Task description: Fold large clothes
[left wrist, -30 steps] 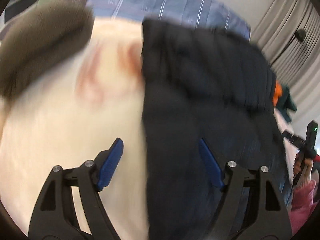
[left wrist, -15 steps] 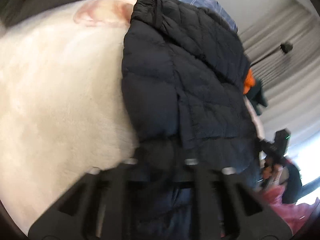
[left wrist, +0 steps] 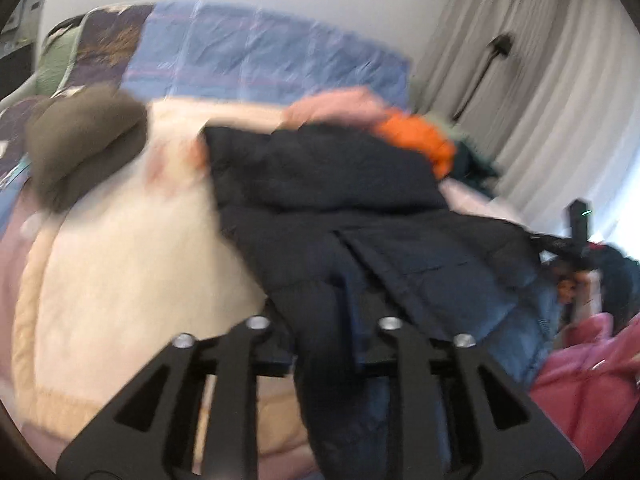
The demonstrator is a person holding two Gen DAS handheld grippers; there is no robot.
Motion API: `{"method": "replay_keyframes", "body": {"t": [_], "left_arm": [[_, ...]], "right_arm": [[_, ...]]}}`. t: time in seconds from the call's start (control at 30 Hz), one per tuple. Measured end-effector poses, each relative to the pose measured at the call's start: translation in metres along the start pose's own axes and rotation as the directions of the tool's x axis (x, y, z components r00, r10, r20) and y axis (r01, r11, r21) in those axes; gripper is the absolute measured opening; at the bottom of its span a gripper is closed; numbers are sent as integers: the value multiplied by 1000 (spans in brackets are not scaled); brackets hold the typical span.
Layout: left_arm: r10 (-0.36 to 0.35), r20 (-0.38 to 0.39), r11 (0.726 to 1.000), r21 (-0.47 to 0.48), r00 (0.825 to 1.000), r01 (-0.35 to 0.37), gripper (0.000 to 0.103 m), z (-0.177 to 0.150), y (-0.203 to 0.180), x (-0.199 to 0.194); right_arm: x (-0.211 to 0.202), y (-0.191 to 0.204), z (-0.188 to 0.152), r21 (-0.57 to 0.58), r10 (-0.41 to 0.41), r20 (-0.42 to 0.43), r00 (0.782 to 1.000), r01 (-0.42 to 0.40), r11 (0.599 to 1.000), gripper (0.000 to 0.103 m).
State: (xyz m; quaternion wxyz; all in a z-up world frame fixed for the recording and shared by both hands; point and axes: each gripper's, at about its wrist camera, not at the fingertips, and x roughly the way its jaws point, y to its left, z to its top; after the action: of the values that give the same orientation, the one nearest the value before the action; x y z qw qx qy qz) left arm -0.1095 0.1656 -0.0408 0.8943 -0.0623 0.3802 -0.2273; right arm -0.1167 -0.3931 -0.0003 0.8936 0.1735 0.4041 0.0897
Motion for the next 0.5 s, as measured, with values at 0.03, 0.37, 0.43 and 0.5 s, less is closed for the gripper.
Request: {"method": "replay_keyframes", "body": {"t": [0.03, 0.37, 0.43, 0.5], "left_arm": [[50, -24, 999, -16, 998, -50, 33, -5, 7, 4], [113, 109, 991, -84, 988, -104, 62, 72, 42, 28], [99, 39, 994, -57, 994, -97, 63, 88, 36, 67], [83, -54, 995, -55, 995, -86, 64, 95, 34, 113]], "right_arm": [[6, -1, -6, -14, -80, -36, 996, 80, 997, 48], [52, 56, 58, -194, -69, 62, 996, 80, 978, 49], [79, 74, 69, -225, -38, 23, 999, 42, 973, 49], [115, 89, 75, -237, -11, -37, 999, 2, 971, 48]]}}
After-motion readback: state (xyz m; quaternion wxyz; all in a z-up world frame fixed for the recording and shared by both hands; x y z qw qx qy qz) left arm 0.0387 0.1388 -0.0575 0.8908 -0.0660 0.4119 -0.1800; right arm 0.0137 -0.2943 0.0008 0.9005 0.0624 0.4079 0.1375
